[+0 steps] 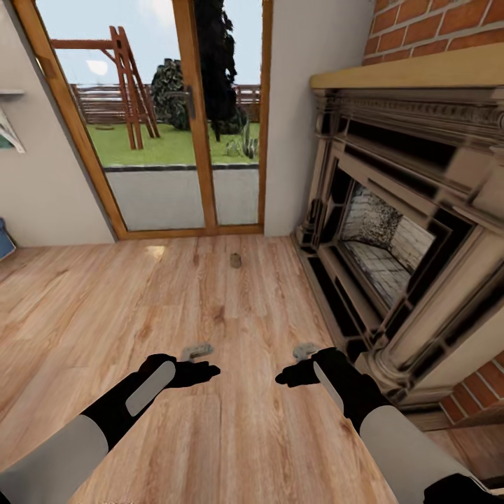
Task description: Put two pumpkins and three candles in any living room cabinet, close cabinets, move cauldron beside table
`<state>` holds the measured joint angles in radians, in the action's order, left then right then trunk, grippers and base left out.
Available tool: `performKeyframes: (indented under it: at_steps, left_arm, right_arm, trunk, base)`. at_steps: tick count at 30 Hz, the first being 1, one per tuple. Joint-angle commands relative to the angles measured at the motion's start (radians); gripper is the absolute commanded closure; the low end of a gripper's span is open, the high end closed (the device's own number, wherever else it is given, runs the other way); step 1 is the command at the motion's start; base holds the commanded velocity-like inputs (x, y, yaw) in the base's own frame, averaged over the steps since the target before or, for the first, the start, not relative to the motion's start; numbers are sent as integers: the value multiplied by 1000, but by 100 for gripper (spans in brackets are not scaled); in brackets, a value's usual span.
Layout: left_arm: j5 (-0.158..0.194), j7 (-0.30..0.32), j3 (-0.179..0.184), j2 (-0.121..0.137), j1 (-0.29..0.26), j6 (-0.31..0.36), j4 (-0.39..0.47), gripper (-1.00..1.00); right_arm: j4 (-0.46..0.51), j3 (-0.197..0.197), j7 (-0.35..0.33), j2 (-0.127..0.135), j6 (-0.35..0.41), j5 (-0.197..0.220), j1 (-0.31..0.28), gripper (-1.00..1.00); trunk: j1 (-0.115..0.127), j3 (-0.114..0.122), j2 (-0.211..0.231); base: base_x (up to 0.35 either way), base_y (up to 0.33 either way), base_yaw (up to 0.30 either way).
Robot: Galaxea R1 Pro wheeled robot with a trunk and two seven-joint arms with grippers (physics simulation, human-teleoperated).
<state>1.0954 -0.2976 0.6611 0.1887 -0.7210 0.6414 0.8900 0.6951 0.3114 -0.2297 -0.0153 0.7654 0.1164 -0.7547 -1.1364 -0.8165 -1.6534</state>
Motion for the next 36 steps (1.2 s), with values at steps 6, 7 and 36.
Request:
performKeyframes:
  at_steps: [6,7,36]
  left_arm:
    - [0,0,0,0,0,0,0,-100]
    - [0,0,0,0,0,0,0,-100]
    - [0,0,0,0,0,0,0,-100]
  right_arm:
    - [0,0,0,0,0,0,0,-100]
    - [0,0,0,0,0,0,0,-100]
    - [0,0,1,0,0,0,0,-100]
  trunk:
    - [0,8,0]
    - [0,9,0]
    - [0,47,0]
  base:
    - [0,0,181]
    - [0,0,182]
    - [0,0,180]
